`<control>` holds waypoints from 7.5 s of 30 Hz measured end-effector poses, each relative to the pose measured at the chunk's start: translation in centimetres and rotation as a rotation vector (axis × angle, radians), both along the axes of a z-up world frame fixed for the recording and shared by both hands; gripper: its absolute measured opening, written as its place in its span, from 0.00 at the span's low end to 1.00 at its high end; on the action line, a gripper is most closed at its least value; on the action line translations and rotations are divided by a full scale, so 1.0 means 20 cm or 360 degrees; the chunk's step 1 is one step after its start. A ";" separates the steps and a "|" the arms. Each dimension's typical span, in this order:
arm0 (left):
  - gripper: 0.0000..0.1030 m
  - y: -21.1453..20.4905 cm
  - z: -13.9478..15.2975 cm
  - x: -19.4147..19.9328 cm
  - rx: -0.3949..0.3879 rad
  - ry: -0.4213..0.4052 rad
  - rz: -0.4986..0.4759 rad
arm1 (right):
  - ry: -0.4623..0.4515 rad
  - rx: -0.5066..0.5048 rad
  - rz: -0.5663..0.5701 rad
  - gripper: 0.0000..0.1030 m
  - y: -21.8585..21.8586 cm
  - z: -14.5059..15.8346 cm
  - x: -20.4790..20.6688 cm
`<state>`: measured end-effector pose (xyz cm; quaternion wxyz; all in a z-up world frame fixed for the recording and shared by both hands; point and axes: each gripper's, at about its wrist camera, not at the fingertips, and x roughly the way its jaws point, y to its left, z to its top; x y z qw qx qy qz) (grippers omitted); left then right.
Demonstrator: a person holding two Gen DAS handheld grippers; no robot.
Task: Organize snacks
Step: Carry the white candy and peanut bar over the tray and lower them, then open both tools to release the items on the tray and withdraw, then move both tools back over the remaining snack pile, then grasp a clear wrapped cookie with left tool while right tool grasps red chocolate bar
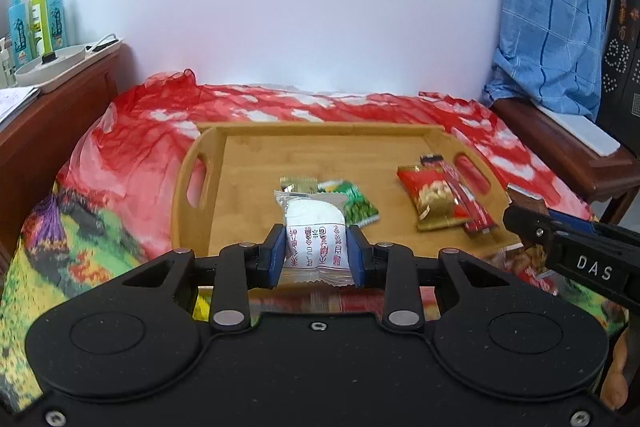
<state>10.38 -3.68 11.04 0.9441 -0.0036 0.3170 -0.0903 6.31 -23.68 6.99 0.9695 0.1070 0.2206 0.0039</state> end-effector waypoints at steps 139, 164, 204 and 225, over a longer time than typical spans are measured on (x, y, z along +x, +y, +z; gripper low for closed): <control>0.98 -0.05 -0.12 0.16 0.0010 0.0050 0.0031 | -0.0118 -0.0240 0.0275 1.00 -0.03 0.01 0.20; 0.48 0.05 -0.36 -0.20 0.0049 0.0044 0.0044 | 0.0065 -0.0200 -0.0029 0.89 0.00 -0.34 -0.15; 0.32 -0.12 -0.49 -0.19 0.0124 0.0117 -0.0096 | 0.0153 -0.0306 -0.0086 0.83 0.10 -0.47 -0.04; 0.19 -0.02 -0.31 -0.22 0.0050 0.0061 0.0021 | 0.0092 0.0016 -0.0047 0.68 -0.05 -0.31 -0.17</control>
